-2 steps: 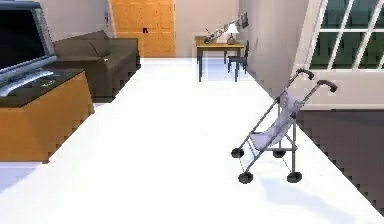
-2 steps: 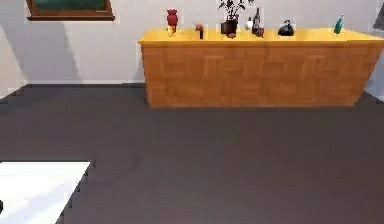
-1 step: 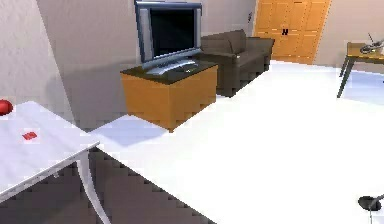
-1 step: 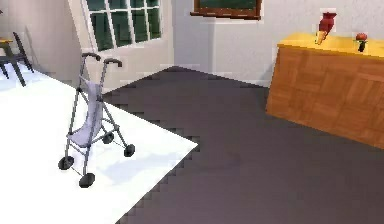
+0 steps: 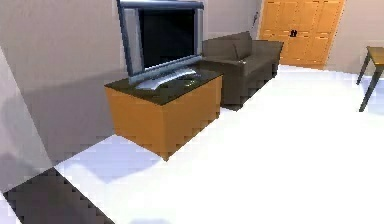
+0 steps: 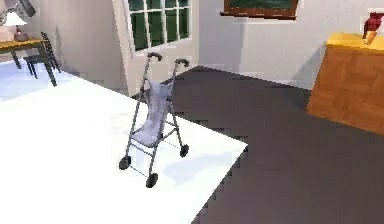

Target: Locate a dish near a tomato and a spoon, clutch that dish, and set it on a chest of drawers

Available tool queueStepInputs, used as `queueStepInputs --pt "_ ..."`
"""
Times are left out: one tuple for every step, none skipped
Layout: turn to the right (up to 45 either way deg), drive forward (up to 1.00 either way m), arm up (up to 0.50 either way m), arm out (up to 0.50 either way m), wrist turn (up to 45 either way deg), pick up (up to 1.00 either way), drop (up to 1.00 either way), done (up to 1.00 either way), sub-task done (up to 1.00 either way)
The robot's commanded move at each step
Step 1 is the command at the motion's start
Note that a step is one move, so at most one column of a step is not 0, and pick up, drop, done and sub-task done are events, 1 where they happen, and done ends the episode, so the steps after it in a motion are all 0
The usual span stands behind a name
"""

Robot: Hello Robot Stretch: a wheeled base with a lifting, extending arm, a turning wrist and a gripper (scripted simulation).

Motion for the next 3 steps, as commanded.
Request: queueStepInputs --pt "-45.0 0.0 0.0 0.0 0.0 0.0 0.0 0.0 0.0" --pt "36.0 0.0 0.0 0.0 0.0 0.0 0.0 0.0 0.0" --pt "0.0 0.5 0.0 0.0 0.0 0.0 0.0 0.0 0.0"
